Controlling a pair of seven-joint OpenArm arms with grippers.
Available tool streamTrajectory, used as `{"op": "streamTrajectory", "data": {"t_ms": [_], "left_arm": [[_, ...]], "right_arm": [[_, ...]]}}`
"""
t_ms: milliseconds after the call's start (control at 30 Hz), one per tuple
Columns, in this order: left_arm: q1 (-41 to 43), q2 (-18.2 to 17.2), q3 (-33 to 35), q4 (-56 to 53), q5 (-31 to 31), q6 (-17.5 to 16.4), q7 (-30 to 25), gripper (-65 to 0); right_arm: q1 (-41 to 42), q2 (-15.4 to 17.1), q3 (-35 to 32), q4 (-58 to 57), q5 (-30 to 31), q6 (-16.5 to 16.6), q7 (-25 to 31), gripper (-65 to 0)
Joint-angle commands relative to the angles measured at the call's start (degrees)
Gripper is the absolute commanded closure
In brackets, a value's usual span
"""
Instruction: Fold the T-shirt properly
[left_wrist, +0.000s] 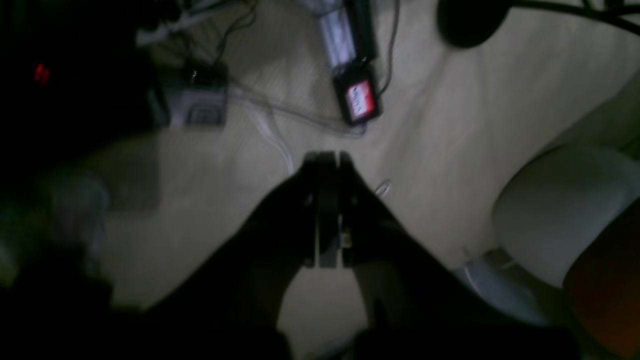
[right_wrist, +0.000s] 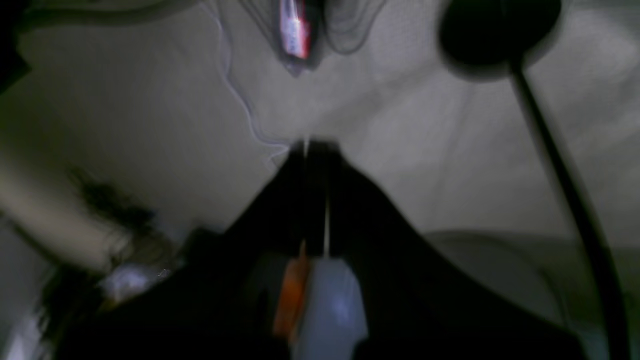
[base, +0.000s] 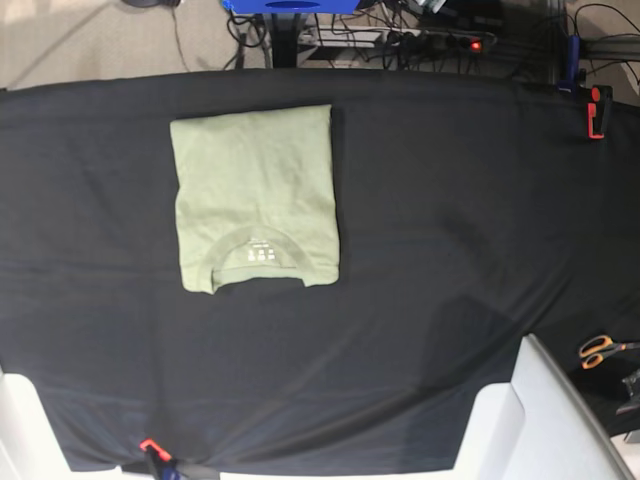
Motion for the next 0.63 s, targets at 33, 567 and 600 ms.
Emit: {"op": "streamTrajectory", "data": {"t_ms": [33,567,600], "left_arm": [[-1.4,1.0,0.1,1.5,-0.5,-0.2,1.4,0.0],[-2.9,1.3,0.3,6.5,-0.5,-0.2,5.9,0.0],[-2.9,1.0,0.3,6.5,-0.5,-0.2,5.9,0.0]], "right_arm": [[0.9,0.3,0.5,-1.7,0.1,-0.2,3.7,0.0],[1.7,0.3,6.9,1.8,0.0,-0.3,4.1,0.0],[2.3,0.3,6.9,1.8,-0.1,-0.3,4.1,0.0]]}}
